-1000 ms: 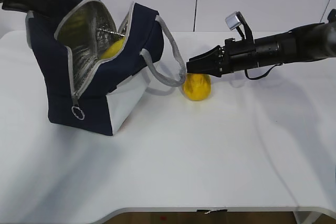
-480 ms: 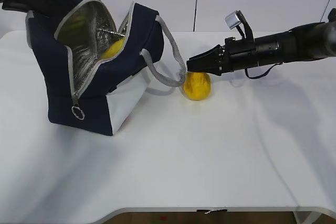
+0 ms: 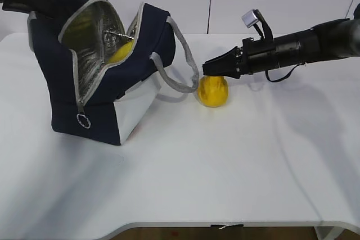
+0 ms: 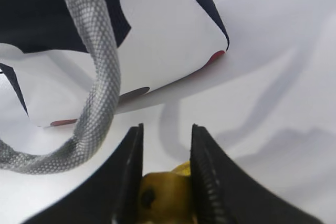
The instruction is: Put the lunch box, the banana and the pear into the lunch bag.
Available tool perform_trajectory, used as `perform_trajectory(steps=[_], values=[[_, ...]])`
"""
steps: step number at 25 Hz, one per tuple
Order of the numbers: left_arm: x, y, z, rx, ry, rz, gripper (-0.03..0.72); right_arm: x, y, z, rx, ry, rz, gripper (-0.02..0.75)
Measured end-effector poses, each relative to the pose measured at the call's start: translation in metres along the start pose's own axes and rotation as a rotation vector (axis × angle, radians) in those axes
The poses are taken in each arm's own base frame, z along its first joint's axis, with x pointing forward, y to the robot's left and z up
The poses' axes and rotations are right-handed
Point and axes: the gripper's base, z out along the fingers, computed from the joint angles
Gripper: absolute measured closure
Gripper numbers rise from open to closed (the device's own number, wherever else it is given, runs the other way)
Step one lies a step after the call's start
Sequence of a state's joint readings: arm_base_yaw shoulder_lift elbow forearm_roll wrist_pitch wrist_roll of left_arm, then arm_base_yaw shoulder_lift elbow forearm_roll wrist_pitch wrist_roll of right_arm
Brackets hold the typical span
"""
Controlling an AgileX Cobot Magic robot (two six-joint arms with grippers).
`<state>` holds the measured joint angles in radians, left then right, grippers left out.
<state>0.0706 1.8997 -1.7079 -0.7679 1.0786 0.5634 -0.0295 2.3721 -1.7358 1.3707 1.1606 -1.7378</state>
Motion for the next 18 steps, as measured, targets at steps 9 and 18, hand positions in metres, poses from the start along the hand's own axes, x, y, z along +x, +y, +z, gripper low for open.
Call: perform_trajectory(steps=[9, 18], values=[[0.000, 0.000, 0.000, 0.000, 0.001, 0.000, 0.690, -0.008, -0.006, -0.008, 0.011, 0.029, 0.001, 0.522], [0.000, 0.000, 0.000, 0.002, 0.004, 0.000, 0.690, -0.033, -0.012, -0.017, 0.038, 0.064, -0.007, 0.527]])
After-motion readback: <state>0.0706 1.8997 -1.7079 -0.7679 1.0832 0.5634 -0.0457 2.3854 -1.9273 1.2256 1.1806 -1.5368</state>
